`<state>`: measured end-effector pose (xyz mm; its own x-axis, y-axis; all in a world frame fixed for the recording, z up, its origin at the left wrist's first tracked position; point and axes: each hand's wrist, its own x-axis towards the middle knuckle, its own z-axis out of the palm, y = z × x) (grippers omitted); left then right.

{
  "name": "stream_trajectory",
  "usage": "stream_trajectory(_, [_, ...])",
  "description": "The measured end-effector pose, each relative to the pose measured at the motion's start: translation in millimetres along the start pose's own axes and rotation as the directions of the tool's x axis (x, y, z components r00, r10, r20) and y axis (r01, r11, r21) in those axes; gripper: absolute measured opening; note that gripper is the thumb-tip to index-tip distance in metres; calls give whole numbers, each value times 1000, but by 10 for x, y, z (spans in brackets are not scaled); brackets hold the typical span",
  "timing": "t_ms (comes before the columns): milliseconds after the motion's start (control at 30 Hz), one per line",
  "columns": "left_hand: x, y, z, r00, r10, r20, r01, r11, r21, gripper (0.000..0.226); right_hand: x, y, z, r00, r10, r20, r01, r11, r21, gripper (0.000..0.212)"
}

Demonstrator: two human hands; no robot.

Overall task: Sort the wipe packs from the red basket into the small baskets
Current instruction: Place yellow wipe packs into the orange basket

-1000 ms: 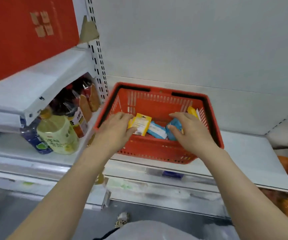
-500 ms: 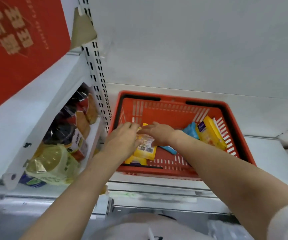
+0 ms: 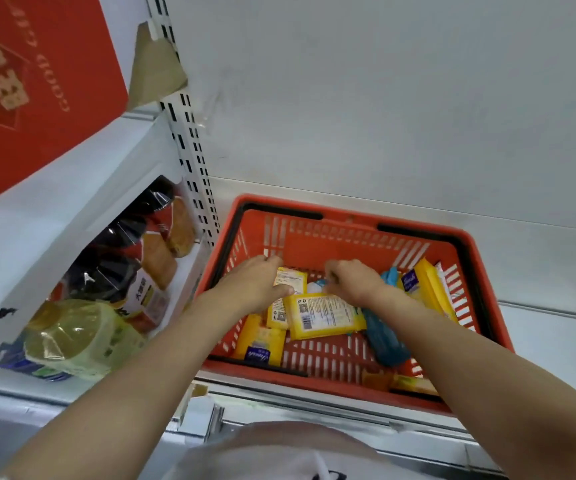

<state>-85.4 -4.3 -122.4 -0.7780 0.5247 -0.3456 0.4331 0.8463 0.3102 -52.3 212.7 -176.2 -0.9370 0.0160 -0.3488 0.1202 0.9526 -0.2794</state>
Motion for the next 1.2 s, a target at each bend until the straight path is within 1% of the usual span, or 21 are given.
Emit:
stream_trajectory(67, [165,8,31,997,-26,72,26,1000,7,73,-52,72,1,997,33,63,-37,997,62,23])
stream_trajectory(133, [294,24,87,991,-55,125,55,998,6,76,-114,28,115,978,15,207,-19,1000,14,59])
stream_trajectory(167, [344,26,122,989,-65,136,65,998,10,76,-141,-3,197,966,22,259,-3,997,-77,73])
stream_trajectory(200, [386,20,159,987,-70,143,69,998,14,76,-158,-21,271,960,39,276,10,985,-173,80])
stream_trajectory(267, [448,1,235,985,-73,160,74,997,-2,76,-171,1,346,962,78,263,-5,964,-266,76])
stream_trajectory(367, [523,-14,311,979,-88,185,99,994,-51,78,-203,96,219,952,159,263,-102,971,-217,63])
stream_trajectory(433, [578,-10,357,973,-125,195,143,986,-86,83,-253,180,60,948,225,225,-183,964,-192,64])
stream_trajectory(467, [606,-8,388,967,-152,204,175,980,-98,87,-293,240,-17,941,276,196,-255,959,-125,64])
stream_trajectory(500, [632,-2,422,958,-186,217,213,971,-109,91,-344,307,-94,926,335,173,-340,940,3,63])
stream_trajectory(533, [659,6,458,949,-218,228,249,961,-119,96,-397,385,-158,911,378,162,-405,894,193,60])
stream_trajectory(567, [681,21,493,942,-242,232,276,953,-128,101,-457,463,-207,904,394,168,-428,805,412,55])
stream_trajectory(600, [700,43,530,937,-263,228,299,944,-139,106,-531,521,-242,904,387,183,-413,675,611,49])
stream_trajectory(633, [718,61,568,932,-291,218,328,931,-159,111,-614,553,-273,905,374,204,-391,536,748,44])
stream_trajectory(667, [733,73,600,922,-328,205,365,913,-182,116,-689,569,-294,908,357,221,-369,427,826,41])
stream_trajectory(733, [761,48,643,899,-393,191,430,873,-228,121,-808,556,-306,920,330,214,-326,336,884,38])
stream_trajectory(767, [778,18,653,892,-405,199,446,860,-249,116,-849,534,-301,924,332,192,-304,328,894,38])
stream_trajectory(900, [791,-28,620,894,-353,275,436,829,-351,64,-914,419,-254,918,379,118,-232,272,934,38])
stream_trajectory(1000, [763,21,522,899,-347,268,436,761,-480,59,-916,337,-259,910,396,126,-215,189,958,40])
stream_trajectory(1100, [686,127,296,924,-313,220,377,648,-661,41,-914,285,-300,883,443,156,-204,63,977,43])
stream_trajectory(1167, [582,203,145,943,-263,203,316,523,-792,25,-920,253,-335,867,468,169,-187,-8,982,43])
stream_trajectory(1200, [506,245,81,953,-227,200,286,458,-842,19,-924,228,-351,862,477,169,-184,-16,983,42])
